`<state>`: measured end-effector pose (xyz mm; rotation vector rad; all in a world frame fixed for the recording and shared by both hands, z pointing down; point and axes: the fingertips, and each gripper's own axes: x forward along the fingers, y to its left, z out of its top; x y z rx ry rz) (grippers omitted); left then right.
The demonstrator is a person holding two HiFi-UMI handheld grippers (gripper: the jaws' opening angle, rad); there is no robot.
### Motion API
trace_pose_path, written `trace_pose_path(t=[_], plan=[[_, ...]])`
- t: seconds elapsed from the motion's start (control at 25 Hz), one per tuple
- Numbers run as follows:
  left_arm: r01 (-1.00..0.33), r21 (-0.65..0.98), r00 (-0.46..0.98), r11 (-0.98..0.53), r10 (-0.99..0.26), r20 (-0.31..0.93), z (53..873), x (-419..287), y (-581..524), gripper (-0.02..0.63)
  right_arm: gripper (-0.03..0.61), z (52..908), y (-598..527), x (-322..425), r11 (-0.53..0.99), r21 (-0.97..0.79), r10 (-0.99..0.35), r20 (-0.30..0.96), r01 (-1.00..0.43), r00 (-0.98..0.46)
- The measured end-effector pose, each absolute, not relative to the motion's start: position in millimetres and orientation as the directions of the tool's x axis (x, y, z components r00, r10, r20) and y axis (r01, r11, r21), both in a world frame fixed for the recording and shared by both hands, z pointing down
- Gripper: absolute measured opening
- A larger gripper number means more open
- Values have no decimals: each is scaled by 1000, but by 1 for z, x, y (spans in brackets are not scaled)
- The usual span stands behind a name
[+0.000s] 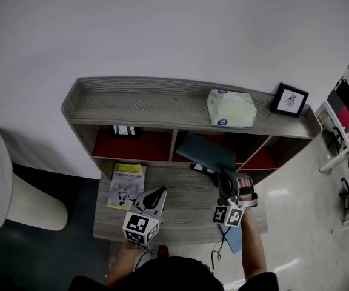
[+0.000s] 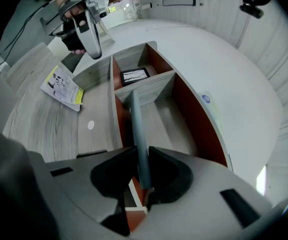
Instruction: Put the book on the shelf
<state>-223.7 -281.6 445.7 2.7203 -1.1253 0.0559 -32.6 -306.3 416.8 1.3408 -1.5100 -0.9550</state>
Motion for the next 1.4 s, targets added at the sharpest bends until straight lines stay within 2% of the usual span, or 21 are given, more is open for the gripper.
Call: trace_pose_path(t=[0.48, 0.68, 0.92, 1.0, 1.12, 1.4], plan=[[-711, 188, 702, -677, -700, 134, 455, -225, -284, 3, 112, 448, -324, 2, 149, 921, -972, 203, -359, 117], [-713, 192, 700, -674, -700, 140, 457, -223, -285, 3, 117, 467, -333, 13, 141, 929, -973, 194, -343, 127], [-714, 187, 700, -675, -697, 155, 461, -220, -279, 3, 138, 470, -334, 15, 140, 897, -970, 210, -419, 125], [-715, 185, 699, -675, -697, 157, 461, -220, -277, 3, 157, 471, -333, 14, 167, 859, -965, 243, -484, 98], [-717, 179, 697, -674, -700, 157, 460, -221, -276, 3, 267, 475, -330, 8, 234, 769, -950, 312, -595, 30], [-709, 171, 705, -684, -692, 157, 457, -215, -270, 3, 270, 464, -307, 12, 197, 749, -958, 285, -633, 39]])
